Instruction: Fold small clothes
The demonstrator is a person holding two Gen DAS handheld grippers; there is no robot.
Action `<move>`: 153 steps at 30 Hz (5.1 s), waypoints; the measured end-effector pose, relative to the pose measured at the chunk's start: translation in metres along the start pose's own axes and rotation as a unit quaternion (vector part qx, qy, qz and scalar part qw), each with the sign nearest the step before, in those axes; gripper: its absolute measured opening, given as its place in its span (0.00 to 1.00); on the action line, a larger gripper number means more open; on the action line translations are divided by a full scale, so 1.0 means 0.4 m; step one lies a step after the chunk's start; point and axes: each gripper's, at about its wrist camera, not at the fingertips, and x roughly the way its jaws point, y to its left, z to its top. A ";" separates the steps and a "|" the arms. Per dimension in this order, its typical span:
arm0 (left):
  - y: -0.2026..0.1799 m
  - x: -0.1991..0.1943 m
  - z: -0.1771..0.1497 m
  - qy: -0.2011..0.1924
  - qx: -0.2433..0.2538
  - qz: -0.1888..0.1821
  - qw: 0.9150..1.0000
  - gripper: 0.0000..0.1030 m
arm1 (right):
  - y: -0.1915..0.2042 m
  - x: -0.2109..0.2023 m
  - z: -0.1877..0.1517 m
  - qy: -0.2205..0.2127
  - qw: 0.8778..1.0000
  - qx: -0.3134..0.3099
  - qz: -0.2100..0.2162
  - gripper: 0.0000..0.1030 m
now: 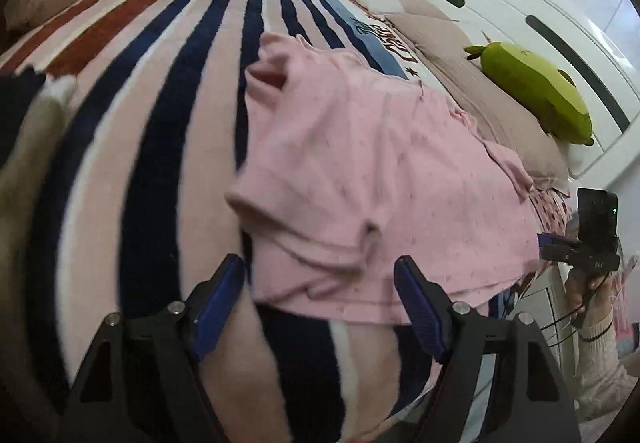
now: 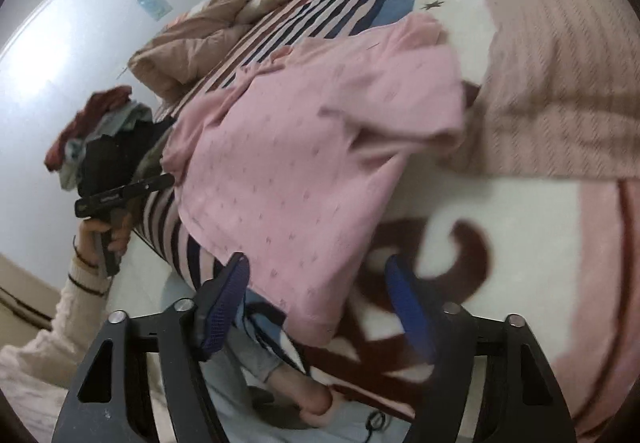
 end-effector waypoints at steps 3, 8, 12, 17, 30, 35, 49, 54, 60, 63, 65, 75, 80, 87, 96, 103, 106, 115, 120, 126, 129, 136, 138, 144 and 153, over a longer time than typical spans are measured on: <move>-0.018 0.002 -0.017 -0.009 0.003 0.031 0.999 0.18 | 0.032 0.039 -0.014 0.003 1.000 -0.005 -0.012 0.06; -0.072 -0.059 -0.028 -0.046 0.015 0.025 0.998 0.06 | 0.095 0.030 0.007 0.004 0.998 -0.047 -0.030 0.02; -0.127 -0.156 0.031 -0.087 0.035 -0.013 0.996 0.06 | 0.126 -0.056 0.075 -0.047 0.997 -0.056 -0.011 0.01; -0.136 -0.186 0.180 -0.135 0.029 0.001 0.990 0.06 | 0.158 -0.088 0.215 -0.085 0.991 -0.092 -0.044 0.01; 0.015 0.081 0.538 -0.122 -0.081 0.048 0.988 0.33 | -0.091 0.100 0.605 -0.080 0.980 -0.030 -0.179 0.03; 0.055 0.130 0.520 -0.097 -0.073 0.066 0.990 0.58 | -0.199 0.177 0.617 -0.069 0.973 0.025 -0.217 0.57; 0.003 0.047 0.159 -0.037 0.007 0.026 0.999 0.50 | -0.050 0.039 0.274 -0.044 0.994 -0.012 -0.098 0.67; -0.026 0.064 0.151 -0.047 0.017 0.035 0.998 0.01 | -0.015 0.076 0.202 -0.043 0.993 -0.036 -0.108 0.11; -0.057 -0.032 0.098 -0.059 0.052 0.024 0.997 0.01 | 0.021 0.040 0.168 -0.055 0.992 -0.046 -0.100 0.03; -0.055 -0.062 0.060 -0.046 0.057 0.029 0.997 0.01 | 0.031 0.021 0.137 -0.038 0.995 -0.049 -0.077 0.03; -0.052 -0.065 0.032 -0.039 0.066 0.046 0.996 0.01 | 0.031 0.021 0.116 -0.025 0.996 -0.049 -0.077 0.03; -0.027 -0.083 0.109 -0.080 0.037 0.041 0.995 0.41 | 0.048 -0.062 0.240 -0.095 0.987 -0.059 -0.118 0.36; -0.037 -0.024 0.216 -0.085 0.020 0.019 0.996 0.45 | 0.018 0.025 0.371 -0.059 0.992 -0.051 -0.103 0.04; -0.021 0.125 0.311 -0.042 0.014 0.026 0.999 0.45 | -0.088 0.236 0.466 0.049 0.992 -0.016 -0.119 0.00; 0.055 0.199 0.429 -0.051 -0.020 0.057 0.997 0.45 | -0.241 0.300 0.645 0.028 0.985 0.058 -0.161 0.00; 0.136 0.197 0.451 -0.056 -0.076 0.065 0.993 0.46 | -0.236 0.270 0.651 0.005 0.981 0.071 -0.180 0.02; 0.103 0.138 0.408 -0.068 -0.041 0.087 0.993 0.59 | -0.171 0.222 0.603 -0.004 0.985 0.026 -0.171 0.04; -0.023 -0.091 0.120 -0.094 -0.040 0.031 0.994 0.83 | 0.081 0.058 0.297 -0.067 0.996 -0.044 -0.037 0.34; -0.028 -0.113 -0.002 -0.097 -0.109 -0.005 0.989 0.85 | 0.194 0.079 0.182 -0.095 0.993 -0.063 -0.034 0.06; -0.039 -0.025 -0.056 -0.092 -0.164 -0.042 0.981 0.85 | 0.258 0.186 0.147 -0.087 0.994 -0.061 -0.014 0.06; -0.053 -0.003 -0.046 -0.121 -0.168 -0.041 0.977 0.85 | 0.262 0.239 0.141 -0.073 0.995 -0.058 -0.042 0.06; -0.044 0.077 0.034 -0.145 -0.189 -0.034 0.971 0.57 | 0.206 0.274 0.126 -0.059 0.998 -0.010 -0.027 0.00; -0.042 0.094 0.050 -0.149 -0.185 -0.022 0.971 0.30 | 0.211 0.269 0.129 -0.057 0.998 -0.013 -0.019 0.07; -0.062 0.071 0.097 -0.150 -0.133 0.006 0.980 0.11 | 0.211 0.146 0.131 -0.106 0.993 -0.052 -0.009 0.23; -0.260 0.033 0.213 -0.155 0.018 0.049 0.986 0.11 | 0.018 -0.011 0.079 -0.179 0.983 0.020 0.028 0.33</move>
